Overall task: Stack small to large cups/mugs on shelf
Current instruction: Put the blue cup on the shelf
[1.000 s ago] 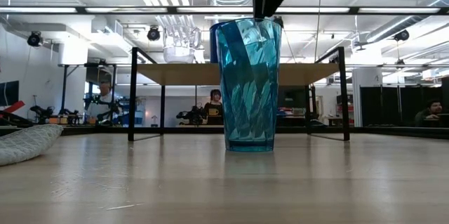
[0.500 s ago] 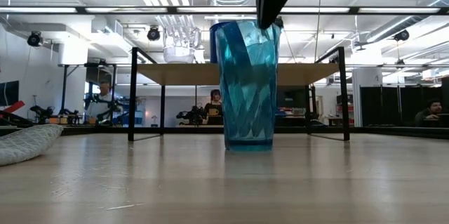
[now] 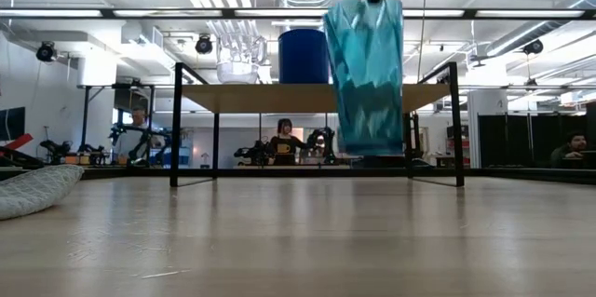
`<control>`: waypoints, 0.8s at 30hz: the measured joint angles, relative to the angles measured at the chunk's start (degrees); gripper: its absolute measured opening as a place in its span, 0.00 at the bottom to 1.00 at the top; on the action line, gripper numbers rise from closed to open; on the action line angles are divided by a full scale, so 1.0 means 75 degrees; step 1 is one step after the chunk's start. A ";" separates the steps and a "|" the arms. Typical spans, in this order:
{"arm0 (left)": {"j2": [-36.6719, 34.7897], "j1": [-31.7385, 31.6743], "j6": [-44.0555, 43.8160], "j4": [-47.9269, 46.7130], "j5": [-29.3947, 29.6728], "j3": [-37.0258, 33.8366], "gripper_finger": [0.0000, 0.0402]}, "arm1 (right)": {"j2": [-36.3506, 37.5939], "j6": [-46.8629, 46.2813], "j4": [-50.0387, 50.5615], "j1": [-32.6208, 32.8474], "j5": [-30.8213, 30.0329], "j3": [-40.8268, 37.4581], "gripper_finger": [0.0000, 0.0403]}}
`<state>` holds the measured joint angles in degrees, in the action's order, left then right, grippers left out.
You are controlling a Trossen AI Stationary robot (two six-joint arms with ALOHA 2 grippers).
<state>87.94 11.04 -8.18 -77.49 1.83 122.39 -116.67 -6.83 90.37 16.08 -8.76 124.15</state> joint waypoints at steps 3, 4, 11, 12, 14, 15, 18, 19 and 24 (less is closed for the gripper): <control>-0.0001 -0.0007 0.0002 -0.0001 0.0000 0.0000 0.25 | 0.0072 0.0024 -0.0063 0.0016 0.0335 0.0589 0.02; -0.0003 -0.0007 -0.0001 -0.0009 -0.0003 0.0000 0.25 | 0.0092 -0.0032 -0.0060 0.0020 0.0373 0.0787 0.02; -0.0032 -0.0007 -0.0065 -0.0308 -0.0001 0.0000 0.25 | 0.0648 -0.0250 -0.0050 -0.0032 0.0488 0.1119 0.02; -0.0049 -0.0007 -0.0066 -0.0344 0.0000 0.0000 0.25 | 0.0773 -0.0325 -0.0050 -0.0036 0.0491 0.1049 0.02; -0.0085 -0.0007 -0.0068 -0.0388 0.0000 0.0000 0.25 | 0.1053 -0.0442 -0.0049 -0.0081 0.0476 0.0840 0.02; -0.0109 -0.0007 -0.0068 -0.0376 -0.0003 0.0000 0.25 | 0.1183 -0.0500 -0.0044 -0.0103 0.0428 0.0726 0.02; -0.0184 -0.0007 -0.0070 -0.0379 0.0000 0.0000 0.25 | 0.1625 -0.0665 -0.0047 -0.0225 0.0355 0.0281 0.02; -0.0216 -0.0007 -0.0073 -0.0376 0.0003 0.0000 0.25 | 0.1753 -0.0715 -0.0035 -0.0268 0.0355 0.0119 0.02; -0.0305 -0.0007 -0.0075 -0.0367 0.0006 0.0000 0.25 | 0.2468 -0.0900 -0.0041 -0.0485 0.0164 -0.0685 0.02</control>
<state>85.66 10.98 -8.75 -80.25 1.87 122.39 -98.16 -13.58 90.06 12.44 -7.53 119.01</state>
